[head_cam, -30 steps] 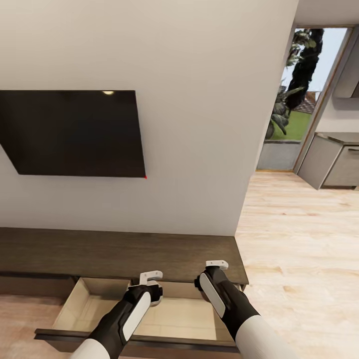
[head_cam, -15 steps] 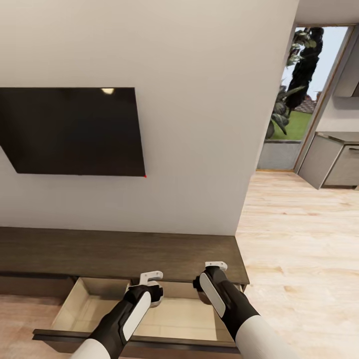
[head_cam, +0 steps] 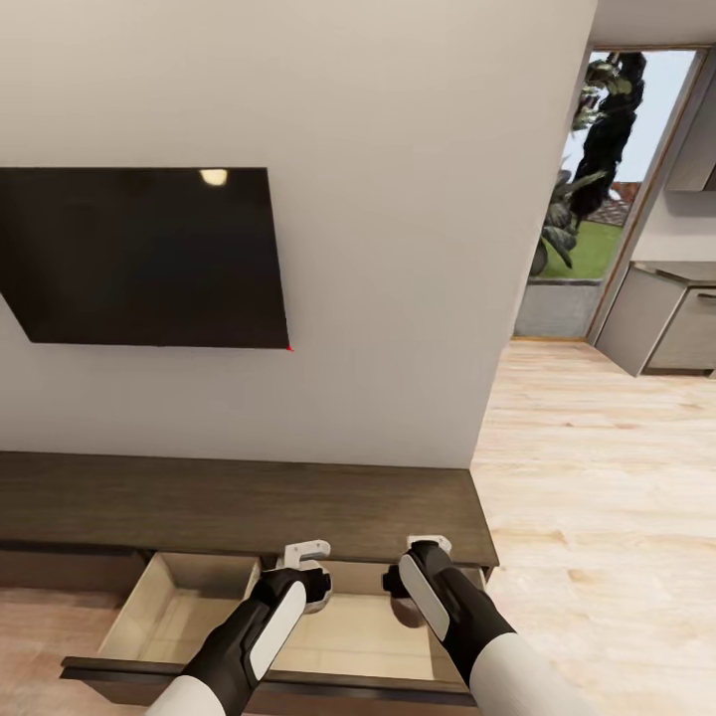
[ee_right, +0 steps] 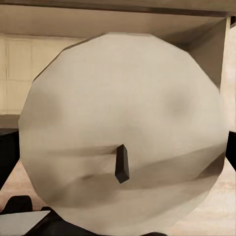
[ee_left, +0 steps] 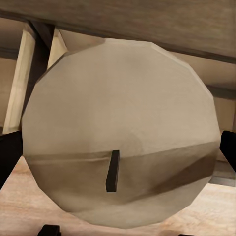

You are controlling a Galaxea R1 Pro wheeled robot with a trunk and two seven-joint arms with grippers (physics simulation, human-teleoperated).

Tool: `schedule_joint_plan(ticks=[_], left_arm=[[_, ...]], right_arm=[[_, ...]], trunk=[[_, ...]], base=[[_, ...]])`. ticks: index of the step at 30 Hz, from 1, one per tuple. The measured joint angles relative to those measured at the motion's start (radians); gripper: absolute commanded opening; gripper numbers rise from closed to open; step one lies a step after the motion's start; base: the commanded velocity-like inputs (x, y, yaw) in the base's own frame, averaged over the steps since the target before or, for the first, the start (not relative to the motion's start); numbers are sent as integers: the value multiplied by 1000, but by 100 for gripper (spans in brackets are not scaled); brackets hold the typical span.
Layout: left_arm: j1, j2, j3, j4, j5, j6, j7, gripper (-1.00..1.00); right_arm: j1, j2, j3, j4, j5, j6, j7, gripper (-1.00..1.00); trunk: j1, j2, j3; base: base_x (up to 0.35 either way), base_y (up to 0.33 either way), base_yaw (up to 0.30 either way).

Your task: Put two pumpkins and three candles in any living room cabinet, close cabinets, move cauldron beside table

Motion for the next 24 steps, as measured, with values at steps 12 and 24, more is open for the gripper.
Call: schedule_joint_plan(ticks=[12, 24], left_arm=[[0, -25, -5, 56, -3, -9, 0, -100], [0, -31, -7, 115, -11, -57, 0, -100]], right_arm=[[1, 0, 4, 130, 3, -134, 25, -100], [2, 0, 11, 138, 10, -233, 25, -100]], trunk=[[46, -84, -38], [92, -168, -75]], base=[[0, 0, 0], [0, 0, 0]])
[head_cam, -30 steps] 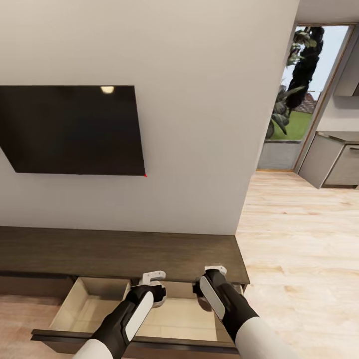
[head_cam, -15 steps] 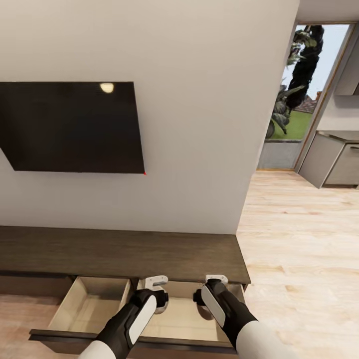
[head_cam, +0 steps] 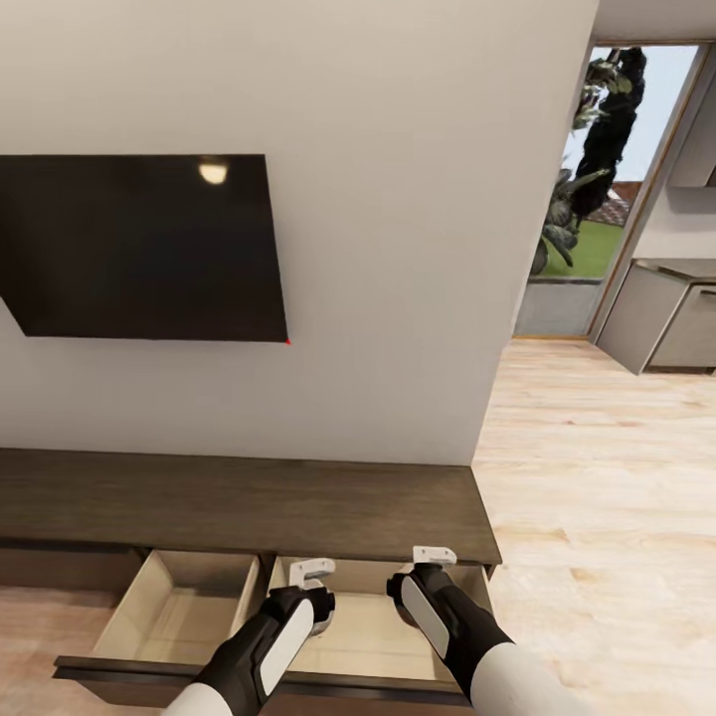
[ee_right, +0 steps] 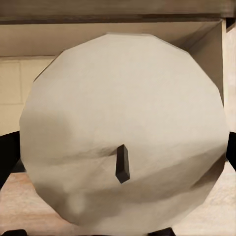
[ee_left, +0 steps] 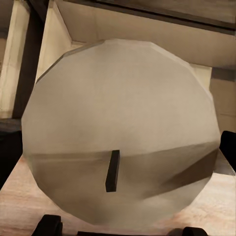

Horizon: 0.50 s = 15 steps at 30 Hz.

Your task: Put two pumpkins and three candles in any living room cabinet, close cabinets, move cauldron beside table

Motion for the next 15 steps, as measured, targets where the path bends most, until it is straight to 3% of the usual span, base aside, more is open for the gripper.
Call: schedule_joint_plan(ticks=[15], left_arm=[[0, 0, 0, 14, -1, -32, 0, -100]], right_arm=[[-1, 0, 0, 3, 1, -4, 1, -100]], trunk=[[58, -105, -47]], base=[[0, 0, 0]])
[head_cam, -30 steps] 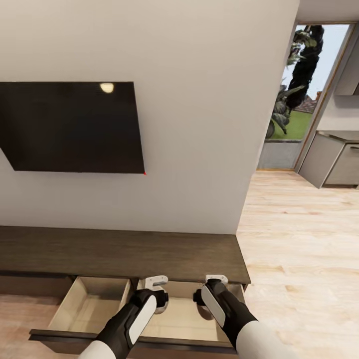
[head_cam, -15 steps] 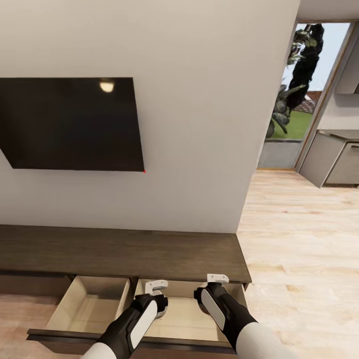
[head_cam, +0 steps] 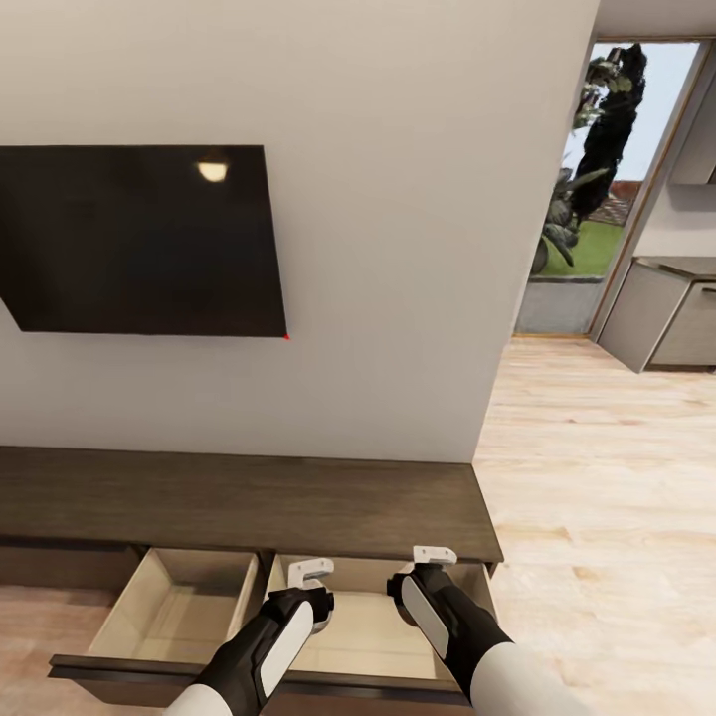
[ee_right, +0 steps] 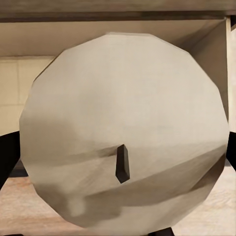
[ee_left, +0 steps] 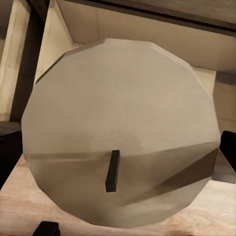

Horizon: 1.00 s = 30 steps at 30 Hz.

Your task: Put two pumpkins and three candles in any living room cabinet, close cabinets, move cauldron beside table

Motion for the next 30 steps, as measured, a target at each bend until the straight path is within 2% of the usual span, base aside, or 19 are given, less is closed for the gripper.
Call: schedule_joint_plan(ticks=[30], left_arm=[[0, 1, 0, 0, 2, 2, -2, -100]], right_arm=[[1, 0, 2, 0, 4, -3, 29, -100]], trunk=[[115, -210, -94]], base=[[0, 0, 0]])
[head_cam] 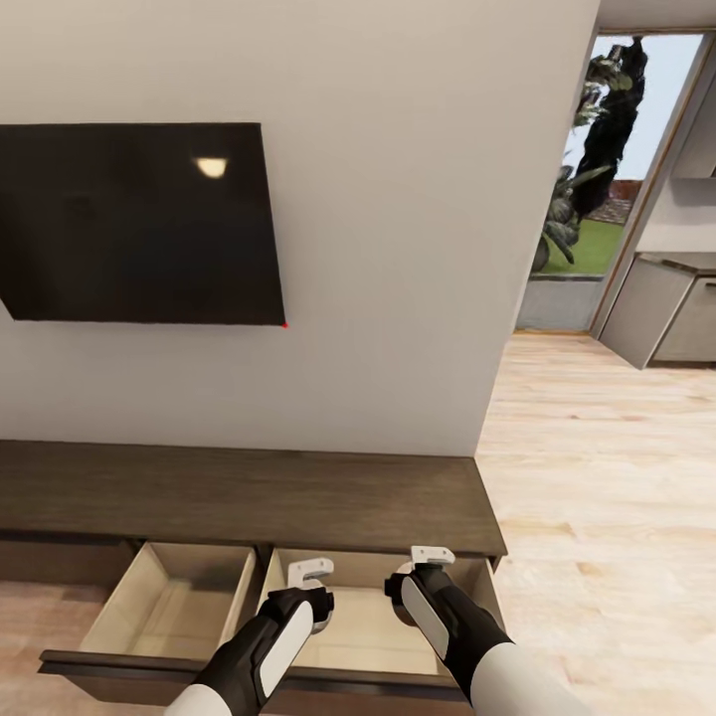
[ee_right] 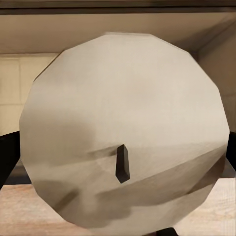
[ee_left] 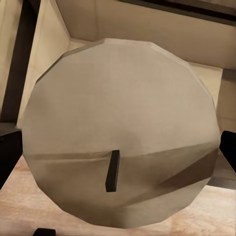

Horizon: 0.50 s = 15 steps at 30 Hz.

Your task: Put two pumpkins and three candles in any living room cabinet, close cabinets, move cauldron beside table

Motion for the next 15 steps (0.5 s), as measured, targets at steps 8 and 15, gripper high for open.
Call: schedule_joint_plan(ticks=[8, 15], left_arm=[[-1, 0, 0, -25, 0, 16, 0, -100], [-2, 0, 0, -38, 0, 24, -1, -100]], right_arm=[[0, 0, -1, -3, -2, -1, 16, -100], [-1, 0, -8, -4, -3, 1, 83, -100]], trunk=[[31, -56, -25], [58, -105, -47]], base=[[0, 0, 0], [0, 0, 0]])
